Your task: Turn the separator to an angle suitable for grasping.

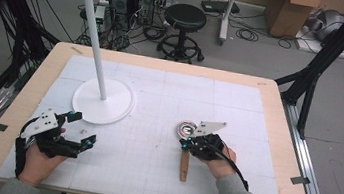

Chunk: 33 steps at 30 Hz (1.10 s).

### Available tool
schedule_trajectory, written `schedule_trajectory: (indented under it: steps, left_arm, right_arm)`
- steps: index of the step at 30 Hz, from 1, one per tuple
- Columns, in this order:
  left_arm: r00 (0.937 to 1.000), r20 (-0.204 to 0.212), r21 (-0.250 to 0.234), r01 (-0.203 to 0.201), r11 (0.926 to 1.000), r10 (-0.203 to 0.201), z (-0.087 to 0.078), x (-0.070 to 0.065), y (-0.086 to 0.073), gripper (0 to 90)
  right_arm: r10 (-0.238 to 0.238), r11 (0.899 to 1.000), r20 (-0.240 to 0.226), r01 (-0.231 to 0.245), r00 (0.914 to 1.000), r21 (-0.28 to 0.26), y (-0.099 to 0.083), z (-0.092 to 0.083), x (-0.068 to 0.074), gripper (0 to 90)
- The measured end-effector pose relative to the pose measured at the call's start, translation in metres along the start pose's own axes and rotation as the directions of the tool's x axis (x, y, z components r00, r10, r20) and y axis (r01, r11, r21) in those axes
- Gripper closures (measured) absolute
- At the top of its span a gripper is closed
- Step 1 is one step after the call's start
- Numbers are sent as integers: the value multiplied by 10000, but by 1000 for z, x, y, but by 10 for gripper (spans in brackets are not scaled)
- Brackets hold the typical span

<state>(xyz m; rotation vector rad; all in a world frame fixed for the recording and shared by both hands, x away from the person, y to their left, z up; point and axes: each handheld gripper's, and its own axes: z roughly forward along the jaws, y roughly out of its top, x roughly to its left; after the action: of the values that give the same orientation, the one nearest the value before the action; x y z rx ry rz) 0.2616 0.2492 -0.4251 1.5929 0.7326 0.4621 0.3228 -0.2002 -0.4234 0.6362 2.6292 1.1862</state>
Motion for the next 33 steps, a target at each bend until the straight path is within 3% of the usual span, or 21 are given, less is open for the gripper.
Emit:
schedule_trajectory:
  steps: [3, 6, 13, 25, 33]
  left_arm:
    - [10000, -28, 42, -74, 10000, 74, 0, 1, 0, 17]
    - [10000, -71, -35, -55, 10000, 55, 0, 2, 0, 17]
    - [9999, -90, -77, -84, 9999, 83, 2, 3, 1, 18]
    - [9999, -116, -124, -69, 9999, 68, 3, 3, 1, 17]
    - [9999, -105, -119, -23, 9999, 22, 3, 3, 1, 17]
  right_arm:
    - [-61, 9998, 86, 63, 9999, -202, -7, -12, 4, 900]
    - [168, 9994, 182, -162, 9997, -316, -20, -25, 5, 900]
    - [323, 9994, 34, -322, 9995, -148, -39, -36, 10, 900]
    - [209, 9981, -514, -179, 9985, 584, -49, -29, 22, 900]
    - [15, 9981, -699, 27, 9976, 607, -44, -22, 28, 900]
